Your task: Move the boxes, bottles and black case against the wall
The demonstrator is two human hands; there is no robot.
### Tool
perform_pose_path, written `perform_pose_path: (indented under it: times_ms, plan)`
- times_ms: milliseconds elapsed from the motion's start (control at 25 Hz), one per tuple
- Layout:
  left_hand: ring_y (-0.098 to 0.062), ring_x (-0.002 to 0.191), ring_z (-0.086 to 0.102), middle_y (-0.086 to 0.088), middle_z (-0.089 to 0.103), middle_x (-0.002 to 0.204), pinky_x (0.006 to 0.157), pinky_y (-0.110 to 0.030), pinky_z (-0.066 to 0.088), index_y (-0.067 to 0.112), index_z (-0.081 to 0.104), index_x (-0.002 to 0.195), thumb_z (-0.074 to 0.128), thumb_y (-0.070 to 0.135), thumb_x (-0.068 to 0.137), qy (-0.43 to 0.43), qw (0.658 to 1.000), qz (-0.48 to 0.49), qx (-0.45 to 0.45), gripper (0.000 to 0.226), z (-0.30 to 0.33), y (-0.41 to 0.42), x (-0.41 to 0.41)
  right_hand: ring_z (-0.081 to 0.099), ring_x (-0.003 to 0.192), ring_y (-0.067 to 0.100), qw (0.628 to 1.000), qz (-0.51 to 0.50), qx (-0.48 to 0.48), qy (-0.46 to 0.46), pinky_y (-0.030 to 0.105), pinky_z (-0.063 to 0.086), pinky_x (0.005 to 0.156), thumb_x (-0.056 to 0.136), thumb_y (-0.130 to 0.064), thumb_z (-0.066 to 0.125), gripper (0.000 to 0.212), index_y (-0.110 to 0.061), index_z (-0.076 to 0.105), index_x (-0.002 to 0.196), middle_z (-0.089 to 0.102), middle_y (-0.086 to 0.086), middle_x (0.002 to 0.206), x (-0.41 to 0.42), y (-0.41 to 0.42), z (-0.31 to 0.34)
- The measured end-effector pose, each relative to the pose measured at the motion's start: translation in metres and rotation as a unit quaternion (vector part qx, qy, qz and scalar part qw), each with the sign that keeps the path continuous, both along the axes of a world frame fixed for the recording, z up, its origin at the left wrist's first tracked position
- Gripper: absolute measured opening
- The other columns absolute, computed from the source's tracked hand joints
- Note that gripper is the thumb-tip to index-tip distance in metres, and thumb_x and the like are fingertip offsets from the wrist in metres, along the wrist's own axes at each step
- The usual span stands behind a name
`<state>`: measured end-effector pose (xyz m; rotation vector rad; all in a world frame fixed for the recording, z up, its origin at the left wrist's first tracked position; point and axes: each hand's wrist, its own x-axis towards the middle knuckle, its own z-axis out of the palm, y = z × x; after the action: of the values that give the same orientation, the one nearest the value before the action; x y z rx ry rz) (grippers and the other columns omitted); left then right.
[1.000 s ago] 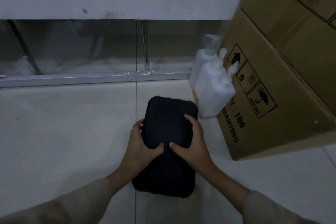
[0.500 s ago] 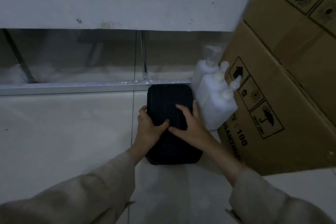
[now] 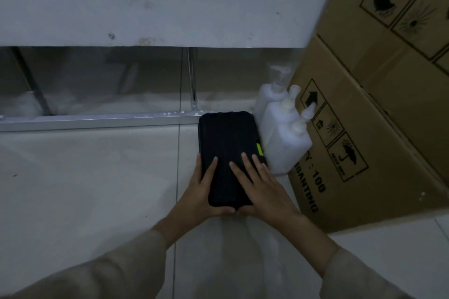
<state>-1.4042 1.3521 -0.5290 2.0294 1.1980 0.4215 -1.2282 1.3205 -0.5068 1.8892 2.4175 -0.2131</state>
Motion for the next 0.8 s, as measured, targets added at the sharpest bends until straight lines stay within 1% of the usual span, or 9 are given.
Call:
perform_pose_path:
  times_ms: [80, 120, 200, 320, 440, 520, 600, 720, 800]
  plan:
    - [-0.017, 0.137, -0.025, -0.014, -0.027, 0.151, 0.119, -0.032, 0.007, 0.019, -0.010, 0.143, 0.072, 0.060, 0.055, 0.023, 1.000, 0.010, -0.003, 0.128, 0.004, 0.003, 0.010, -0.001, 0.144, 0.038, 0.999, 0.000, -0.042, 0.026, 0.046, 0.007, 0.117, 0.072, -0.049, 0.067, 0.107, -0.017, -0.001, 0.147, -0.004, 0.017, 0.157, 0.003, 0.004, 0.006]
    - [-0.017, 0.137, -0.025, -0.017, -0.028, 0.151, 0.119, -0.033, 0.006, 0.017, -0.011, 0.144, 0.077, 0.052, 0.058, 0.038, 0.999, 0.010, -0.007, 0.128, 0.005, 0.004, 0.012, -0.011, 0.144, 0.035, 0.998, -0.004, -0.063, 0.031, 0.042, -0.001, 0.118, 0.076, -0.047, 0.064, 0.105, -0.019, -0.009, 0.146, -0.014, 0.015, 0.156, 0.003, 0.004, 0.007]
    - [-0.024, 0.141, -0.022, -0.019, -0.030, 0.150, 0.118, -0.034, 0.007, 0.017, -0.014, 0.144, 0.079, 0.046, 0.060, 0.065, 0.998, 0.005, -0.022, 0.128, 0.007, 0.006, 0.013, -0.017, 0.143, 0.033, 0.997, -0.011, -0.074, 0.025, 0.039, -0.006, 0.117, 0.079, -0.045, 0.061, 0.103, -0.020, -0.015, 0.145, -0.021, 0.014, 0.155, 0.001, 0.004, 0.011]
    - [-0.031, 0.144, -0.015, -0.019, -0.032, 0.149, 0.118, -0.037, 0.009, 0.020, -0.019, 0.143, 0.077, 0.048, 0.062, 0.113, 0.991, -0.012, -0.067, 0.129, 0.017, 0.009, 0.013, -0.016, 0.144, 0.031, 0.995, -0.015, -0.095, 0.026, 0.039, -0.004, 0.118, 0.079, -0.044, 0.062, 0.103, -0.022, -0.014, 0.145, -0.021, 0.011, 0.155, -0.002, 0.004, 0.013]
    - [-0.029, 0.145, -0.012, -0.014, -0.020, 0.155, 0.119, -0.040, 0.007, 0.028, -0.008, 0.146, 0.064, 0.059, 0.071, 0.185, 0.977, -0.030, -0.098, 0.109, 0.037, 0.029, 0.004, -0.002, 0.145, 0.029, 0.987, -0.027, -0.154, 0.027, 0.042, 0.011, 0.118, 0.077, -0.044, 0.066, 0.096, -0.025, 0.003, 0.147, -0.008, 0.008, 0.158, 0.000, 0.018, 0.033]
    - [-0.030, 0.146, -0.008, -0.012, -0.006, 0.158, 0.118, -0.043, 0.007, 0.028, 0.016, 0.146, 0.050, 0.060, 0.080, 0.203, 0.974, -0.004, -0.101, 0.081, 0.062, 0.050, -0.005, 0.023, 0.140, 0.030, 0.976, -0.050, -0.200, 0.071, 0.044, 0.031, 0.111, 0.077, -0.047, 0.065, 0.080, -0.021, 0.025, 0.142, 0.020, 0.009, 0.154, 0.001, 0.033, 0.052]
    - [-0.030, 0.145, 0.007, -0.012, 0.016, 0.156, 0.117, -0.044, 0.017, 0.023, 0.040, 0.137, 0.044, 0.055, 0.087, 0.185, 0.980, 0.042, -0.067, 0.059, 0.094, 0.070, -0.013, 0.047, 0.123, 0.027, 0.961, -0.088, -0.227, 0.133, 0.040, 0.044, 0.098, 0.081, -0.046, 0.061, 0.061, -0.018, 0.042, 0.132, 0.046, 0.009, 0.137, -0.003, 0.048, 0.075]
    - [-0.026, 0.131, 0.040, -0.010, 0.045, 0.141, 0.108, -0.038, 0.034, 0.020, 0.053, 0.124, 0.048, 0.040, 0.091, 0.126, 0.987, 0.089, -0.041, 0.040, 0.161, 0.085, -0.024, 0.054, 0.115, 0.023, 0.940, -0.127, -0.250, 0.194, 0.039, 0.046, 0.097, 0.085, -0.043, 0.056, 0.046, -0.019, 0.050, 0.125, 0.054, 0.008, 0.130, -0.018, 0.061, 0.128]
    - [-0.024, 0.121, 0.051, -0.006, 0.054, 0.132, 0.101, -0.033, 0.041, 0.019, 0.056, 0.120, 0.048, 0.035, 0.091, 0.102, 0.990, 0.095, -0.037, 0.034, 0.225, 0.091, -0.032, 0.056, 0.113, 0.024, 0.942, -0.116, -0.238, 0.204, 0.039, 0.047, 0.096, 0.088, -0.038, 0.053, 0.040, -0.016, 0.053, 0.121, 0.057, 0.009, 0.127, -0.031, 0.073, 0.187]
